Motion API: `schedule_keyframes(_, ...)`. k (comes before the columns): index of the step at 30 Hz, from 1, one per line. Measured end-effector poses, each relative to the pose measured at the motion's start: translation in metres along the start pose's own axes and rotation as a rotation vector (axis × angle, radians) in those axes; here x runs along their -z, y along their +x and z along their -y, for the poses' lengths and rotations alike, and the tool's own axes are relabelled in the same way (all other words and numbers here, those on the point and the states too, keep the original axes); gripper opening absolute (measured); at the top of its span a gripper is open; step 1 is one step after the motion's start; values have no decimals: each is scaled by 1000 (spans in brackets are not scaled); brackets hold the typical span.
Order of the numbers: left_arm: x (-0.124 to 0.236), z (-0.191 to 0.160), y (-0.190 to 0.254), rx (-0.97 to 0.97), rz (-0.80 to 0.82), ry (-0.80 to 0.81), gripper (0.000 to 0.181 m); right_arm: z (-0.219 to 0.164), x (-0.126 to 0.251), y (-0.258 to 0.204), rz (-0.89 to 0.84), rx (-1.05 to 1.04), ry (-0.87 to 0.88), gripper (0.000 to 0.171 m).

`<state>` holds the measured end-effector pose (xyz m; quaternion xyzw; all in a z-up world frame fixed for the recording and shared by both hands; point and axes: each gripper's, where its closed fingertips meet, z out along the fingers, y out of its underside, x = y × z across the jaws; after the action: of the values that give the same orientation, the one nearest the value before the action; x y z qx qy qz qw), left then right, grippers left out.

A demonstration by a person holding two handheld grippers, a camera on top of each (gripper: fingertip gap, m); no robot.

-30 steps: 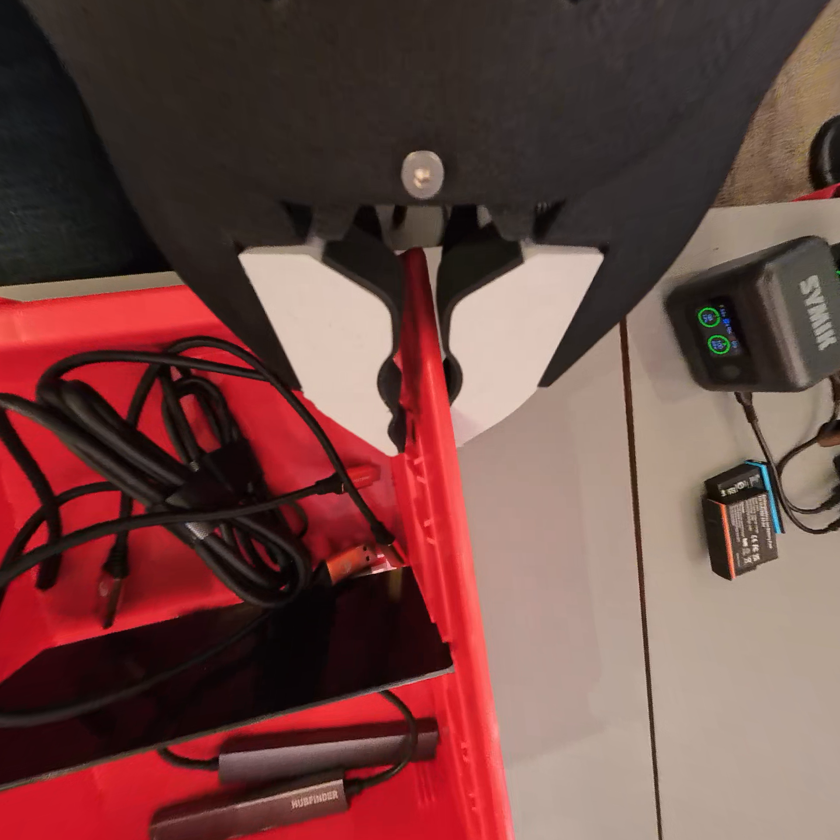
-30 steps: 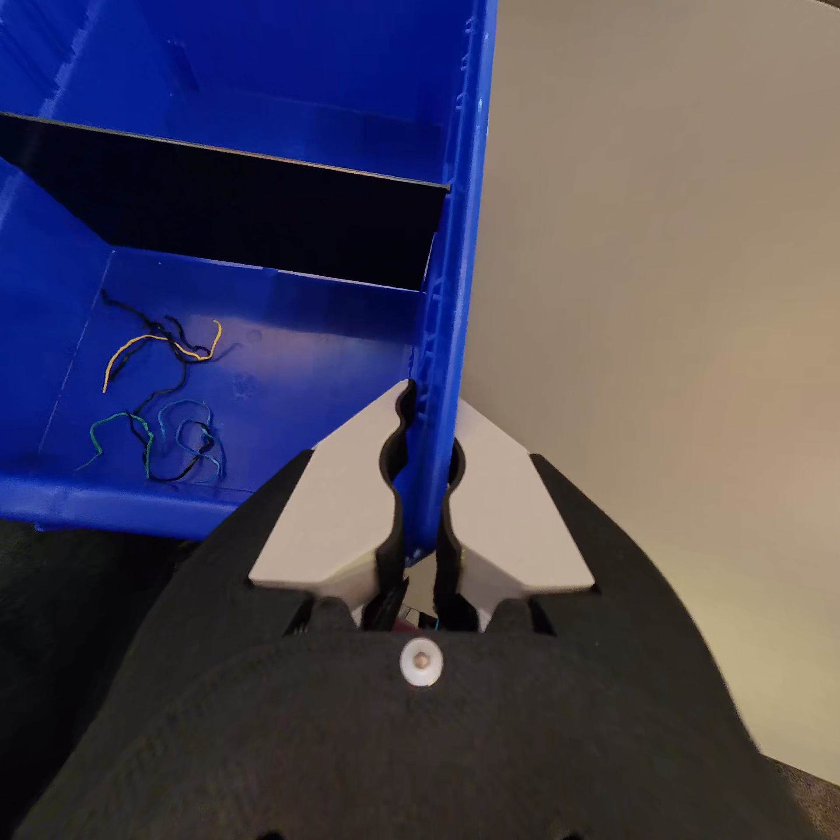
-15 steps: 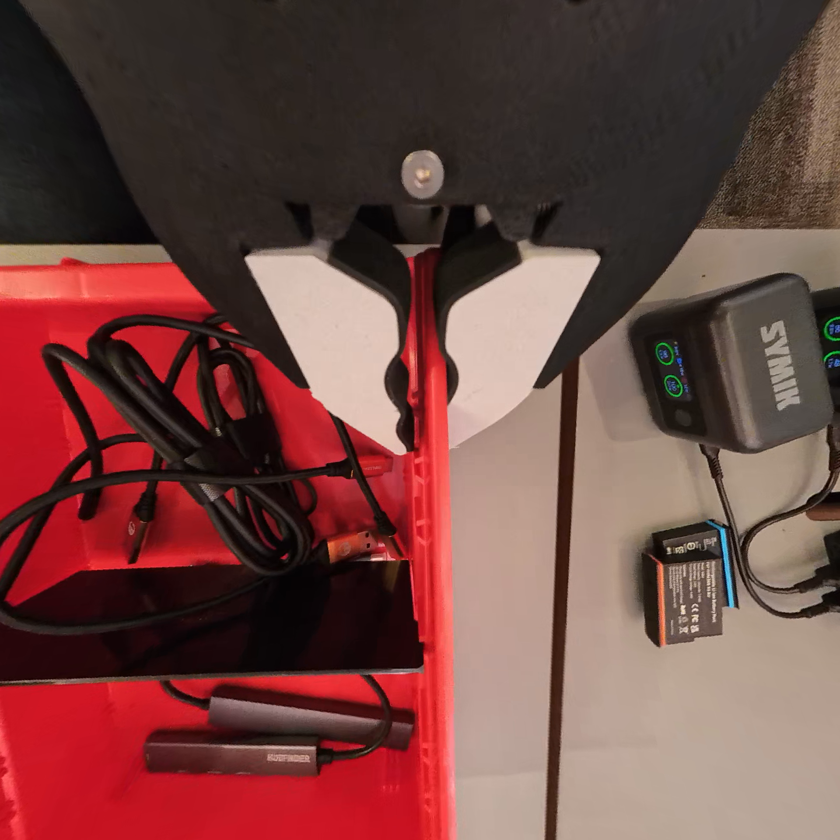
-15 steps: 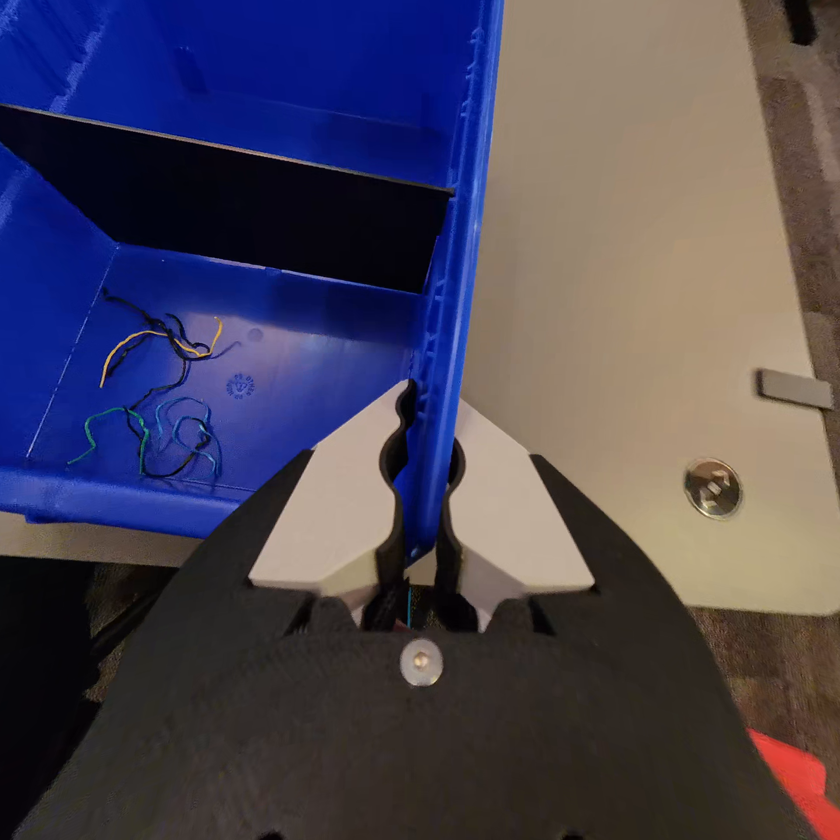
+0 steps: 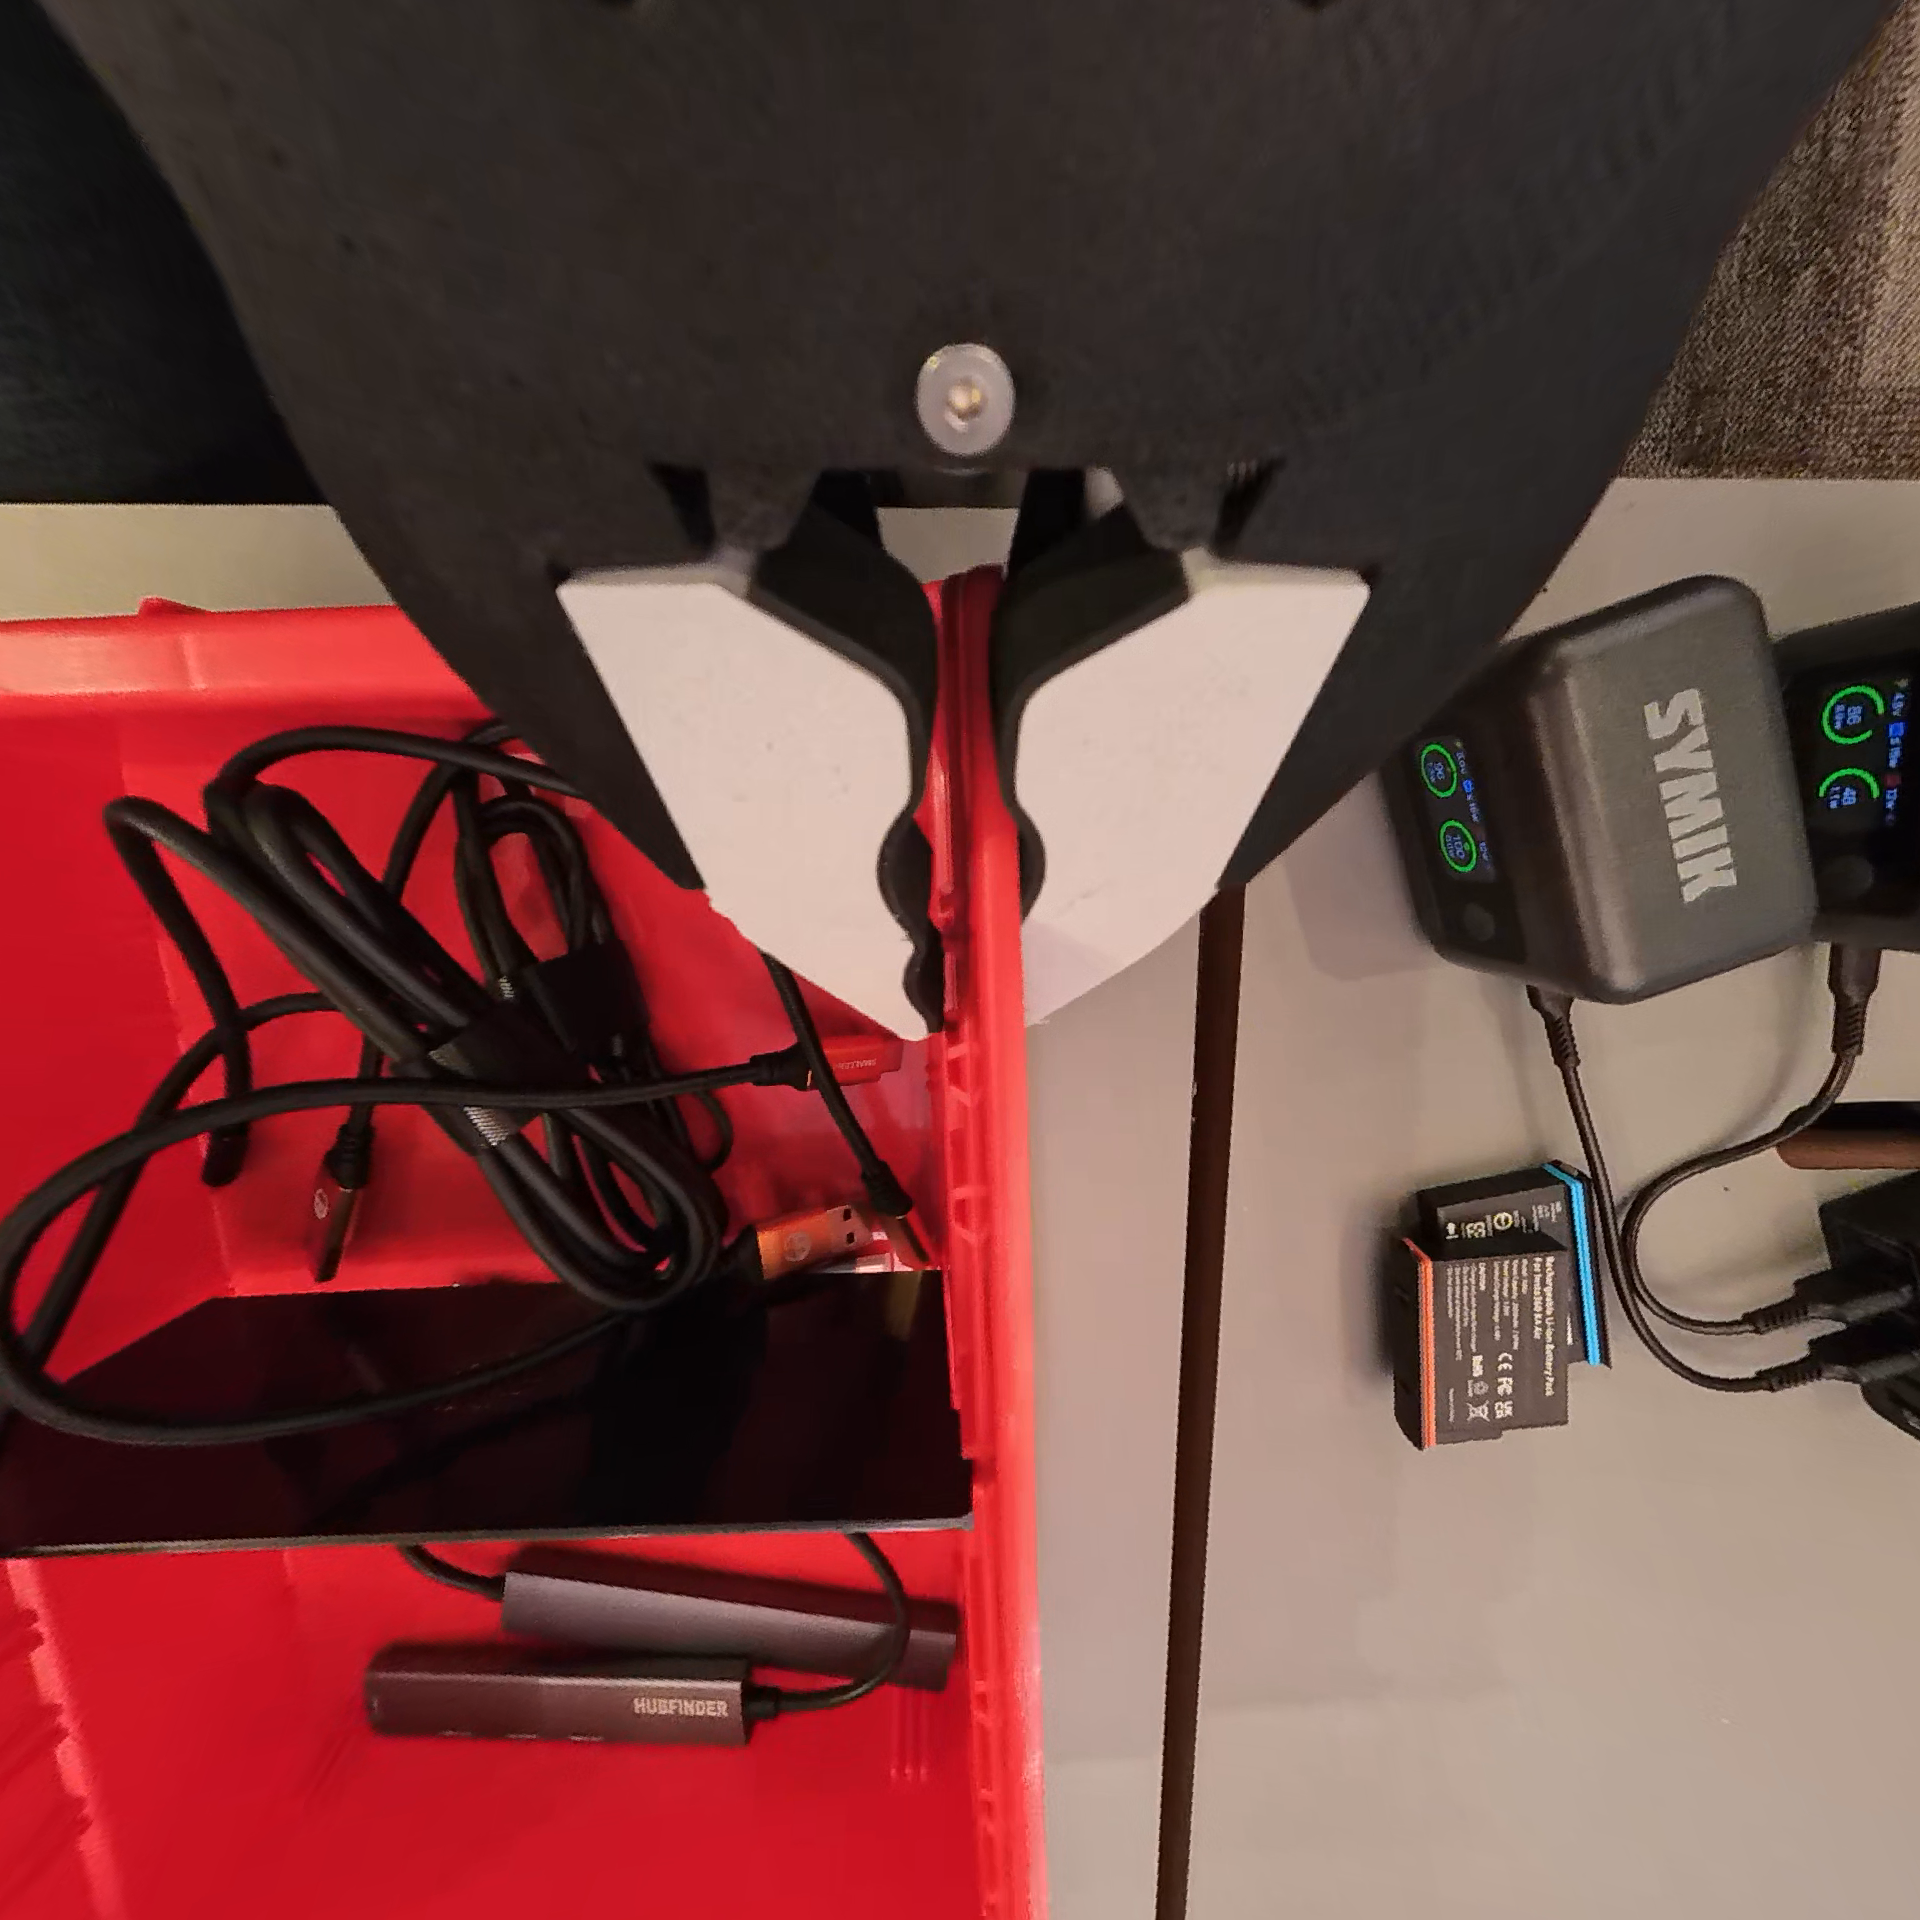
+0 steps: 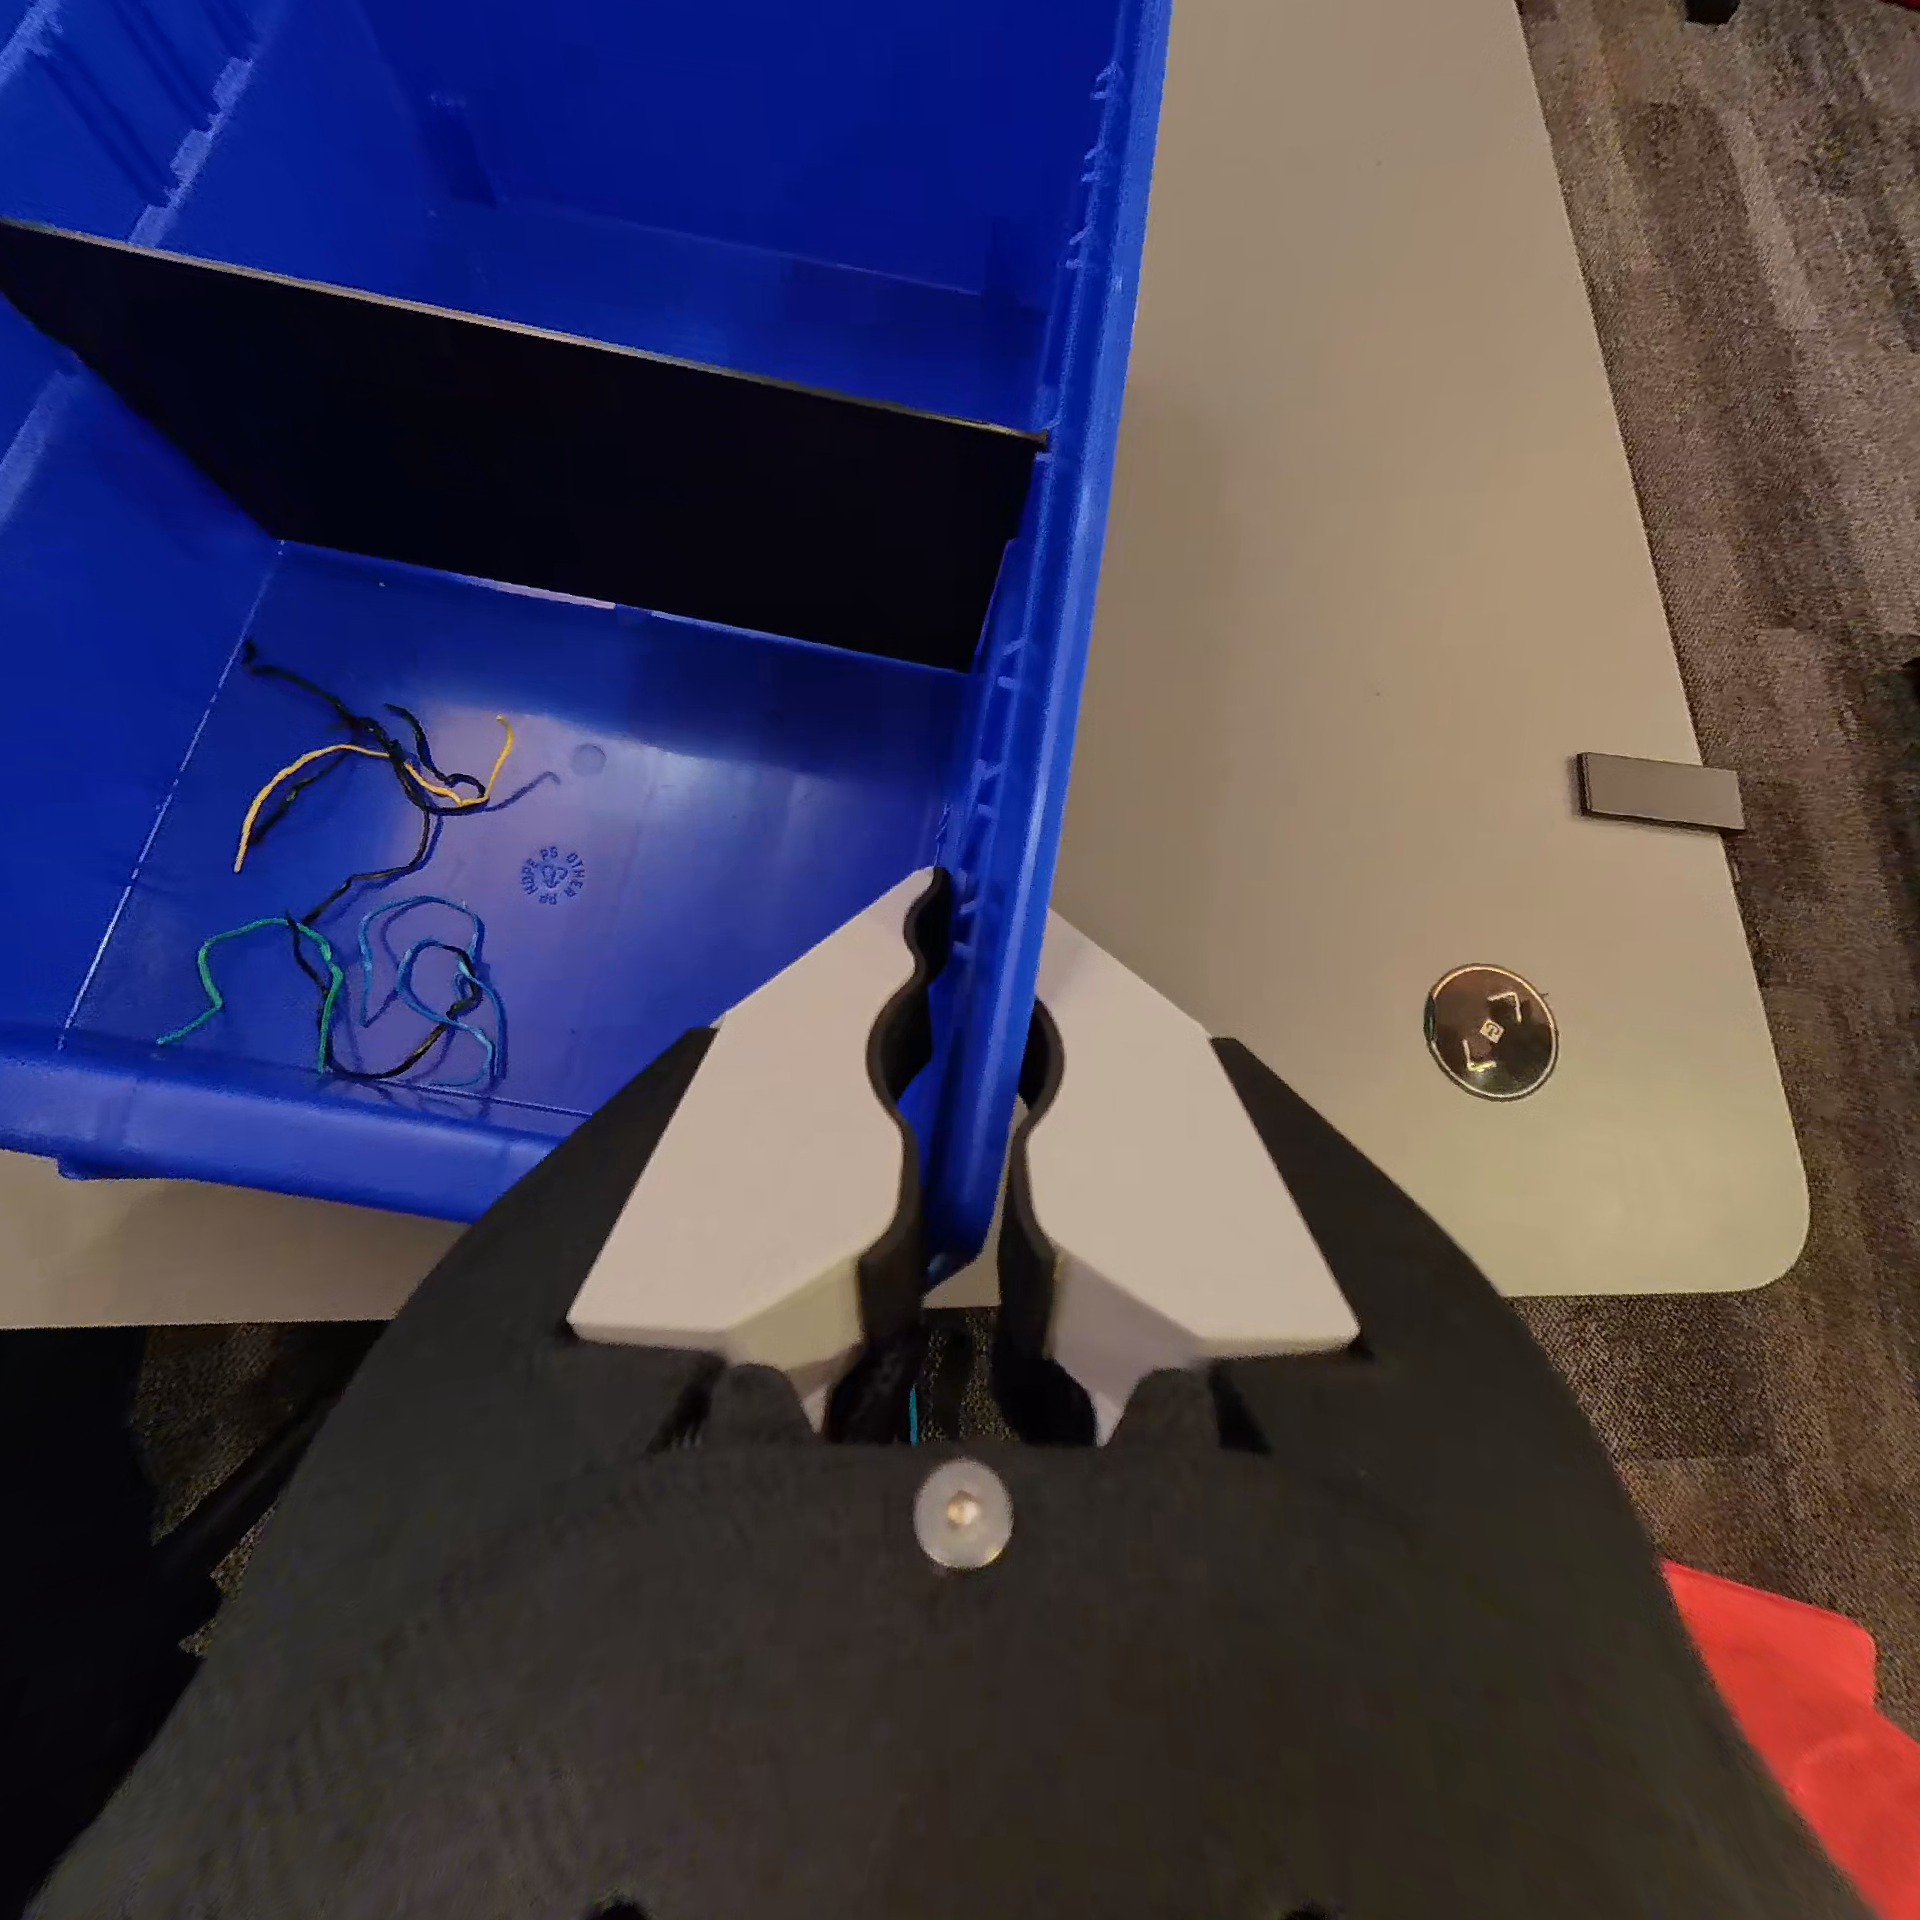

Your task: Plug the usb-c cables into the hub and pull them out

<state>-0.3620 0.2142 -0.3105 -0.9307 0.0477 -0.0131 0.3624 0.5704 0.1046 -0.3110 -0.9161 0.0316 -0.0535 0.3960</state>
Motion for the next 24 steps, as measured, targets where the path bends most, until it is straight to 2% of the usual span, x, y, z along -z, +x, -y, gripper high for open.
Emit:
schedule_keyframes(1, 1, -1, 1, -6, -5, -7, 5, 0, 0, 0, -1, 5, -1, 3)
schedule_keyframes(4, 10, 1, 1, 17, -1, -1, 35, 8, 5, 3, -16, -1, 33, 45)
schedule_keyframes(5, 17, 7, 0, 15, 16, 28, 45, 11, 8, 2, -20, 4, 47, 50)
schedule_keyframes(6, 24, 16, 0, -4, 40, 59, 54, 14, 12, 2, -29, 12, 59, 52)
schedule_keyframes(7, 32, 26, -1, -37, 70, 90, 56, 17, 16, 3, -43, 20, 73, 53)
schedule_keyframes(10, 49, 61, 14, -183, 110, 151, 55, 34, 32, -1, -79, 51, 139, 51)
schedule_keyframes(13, 44, 96, 43, -265, 68, 141, 53, 58, 52, -15, -97, 103, 236, 46)
schedule_keyframes(18, -5, 140, 72, -469, 43, 55, 34, 92, 81, -41, -100, 168, 366, 42)
schedule_keyframes(22, -62, 140, 60, -597, 106, -152, 35, 105, 91, -62, -53, 202, 409, 40)
schedule_keyframes(24, -84, 130, 59, -583, 78, -276, 38, 109, 93, -70, -54, 237, 413, 40)
